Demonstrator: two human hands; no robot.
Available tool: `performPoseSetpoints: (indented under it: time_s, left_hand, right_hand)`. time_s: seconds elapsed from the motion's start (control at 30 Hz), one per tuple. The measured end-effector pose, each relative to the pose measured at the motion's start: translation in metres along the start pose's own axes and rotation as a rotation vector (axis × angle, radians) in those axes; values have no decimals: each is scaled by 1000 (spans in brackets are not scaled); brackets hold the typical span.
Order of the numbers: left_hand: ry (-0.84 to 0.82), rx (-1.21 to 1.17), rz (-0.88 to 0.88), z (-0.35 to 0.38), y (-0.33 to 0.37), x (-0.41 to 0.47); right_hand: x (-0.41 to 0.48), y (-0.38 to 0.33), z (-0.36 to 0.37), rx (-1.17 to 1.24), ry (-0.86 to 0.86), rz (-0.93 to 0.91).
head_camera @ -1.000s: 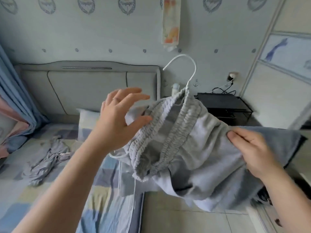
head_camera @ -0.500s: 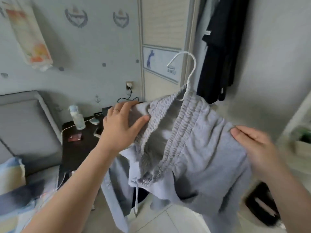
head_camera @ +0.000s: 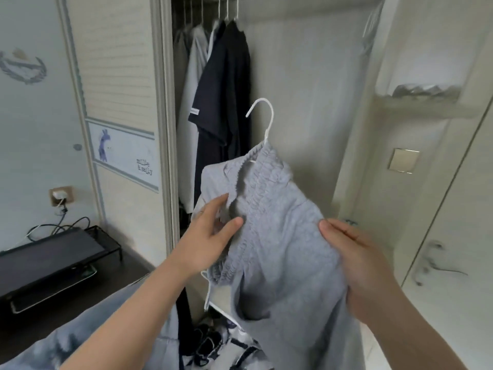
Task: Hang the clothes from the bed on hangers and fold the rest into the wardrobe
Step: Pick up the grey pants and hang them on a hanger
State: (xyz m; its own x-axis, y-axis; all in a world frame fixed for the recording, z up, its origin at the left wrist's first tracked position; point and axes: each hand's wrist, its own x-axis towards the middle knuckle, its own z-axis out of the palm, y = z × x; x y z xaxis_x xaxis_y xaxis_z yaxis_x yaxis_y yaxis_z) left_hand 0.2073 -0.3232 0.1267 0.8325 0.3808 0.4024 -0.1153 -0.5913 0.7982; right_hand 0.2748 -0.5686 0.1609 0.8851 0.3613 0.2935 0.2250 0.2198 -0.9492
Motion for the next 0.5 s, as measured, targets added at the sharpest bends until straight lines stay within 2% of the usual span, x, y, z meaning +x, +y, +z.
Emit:
performPoseSetpoints:
  time_s: [0.17, 0.37, 0.5]
  left_hand:
    - [-104, -220, 35, 2, 11, 69]
    - [-98, -128, 226, -31, 12, 152]
    - [-156, -98, 321, -67, 19, 206]
  right_hand:
    - [68, -10, 36, 32, 59, -129]
    - [150, -35, 95, 97, 74, -294]
    - [211, -60, 140, 213, 81, -290]
